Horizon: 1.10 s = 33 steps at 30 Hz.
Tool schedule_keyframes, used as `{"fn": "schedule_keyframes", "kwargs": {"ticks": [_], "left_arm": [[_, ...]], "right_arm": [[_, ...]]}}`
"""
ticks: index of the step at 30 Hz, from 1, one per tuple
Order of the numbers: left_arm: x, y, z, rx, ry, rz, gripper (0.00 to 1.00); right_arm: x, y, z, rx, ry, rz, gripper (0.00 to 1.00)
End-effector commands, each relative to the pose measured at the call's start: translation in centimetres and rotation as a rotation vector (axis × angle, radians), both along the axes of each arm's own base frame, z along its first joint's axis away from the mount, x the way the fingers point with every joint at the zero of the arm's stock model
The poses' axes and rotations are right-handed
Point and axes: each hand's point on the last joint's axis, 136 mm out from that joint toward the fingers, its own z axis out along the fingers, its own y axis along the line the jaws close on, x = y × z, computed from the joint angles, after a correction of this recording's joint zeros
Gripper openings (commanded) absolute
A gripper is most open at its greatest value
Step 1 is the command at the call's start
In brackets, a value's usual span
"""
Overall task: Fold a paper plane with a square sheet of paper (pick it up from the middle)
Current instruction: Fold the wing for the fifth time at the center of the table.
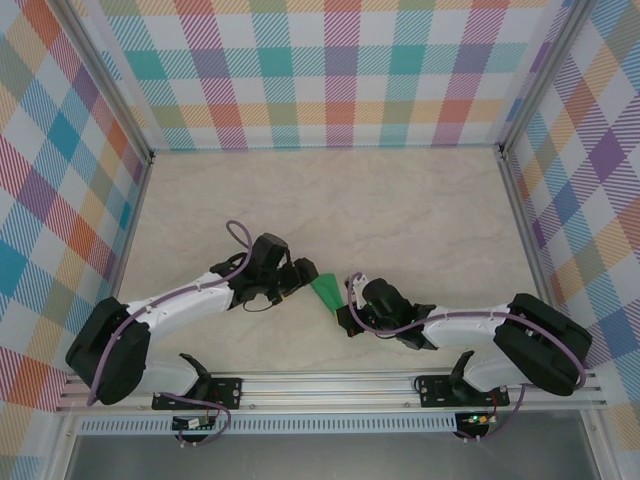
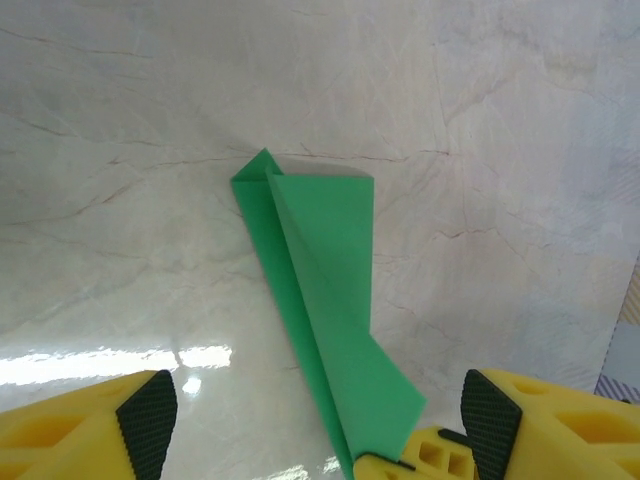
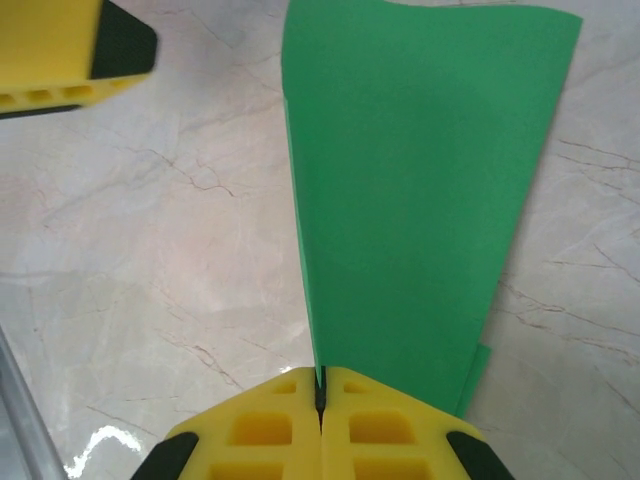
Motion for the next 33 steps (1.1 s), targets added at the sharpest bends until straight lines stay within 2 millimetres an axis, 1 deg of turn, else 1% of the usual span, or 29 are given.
{"fn": "schedule_keyframes", "kwargs": {"ticks": [1,3,7,9,13,14,17,19,21,24,28,30,33], "left_arm": [[0.6,-1.9,0.1,-0.058,0.030,-0.029,0.81],[0.9,-2.5,-0.1,-0.061,0.053,-0.034,0.84],[1.1,-3.1,-1.1,-0.055,0.115,-0.023,0.84],[1.2,-3.4,-1.5,-0.055,0.143,-0.022,0.83],[0.9,-3.3,-2.3,-0.024,0.201,-0.010,0.80],[0.8,-3.4,-2.5,-0.025,0.218,-0.008,0.78],[0.6,-3.7,-3.0,-0.030,0.256,-0.003,0.66],[0.6,-3.7,-2.9,-0.023,0.264,-0.002,0.59],[0.3,-3.0,-2.9,0.016,0.276,0.008,0.55],[0.2,-2.7,-2.8,0.039,0.278,0.004,0.48],[-0.2,-2.4,-3.8,0.079,0.311,-0.012,0.34],[-0.3,-2.5,-4.2,0.078,0.323,-0.019,0.32],[-0.3,-2.4,-4.3,0.089,0.323,-0.018,0.25]], "right_arm": [[-0.1,0.3,1.2,0.041,-0.033,0.024,0.05],[-0.1,0.1,1.0,0.019,-0.045,0.030,0.06],[-0.2,-0.1,0.7,-0.008,-0.071,0.056,0.07],[-0.1,-0.1,0.5,-0.023,-0.086,0.067,0.07],[0.0,-0.2,0.2,-0.051,-0.111,0.083,0.08],[0.1,-0.2,0.1,-0.061,-0.116,0.088,0.08],[0.1,-0.1,0.0,-0.068,-0.133,0.103,0.09],[0.1,0.0,0.0,-0.077,-0.137,0.115,0.10],[0.1,0.1,-0.2,-0.088,-0.138,0.128,0.11],[-0.1,0.4,-0.1,-0.094,-0.155,0.151,0.13],[-0.2,0.5,-0.1,-0.122,-0.179,0.169,0.18],[-0.2,0.5,-0.2,-0.137,-0.185,0.176,0.20],[-0.1,0.4,-0.3,-0.166,-0.191,0.182,0.25]]}}
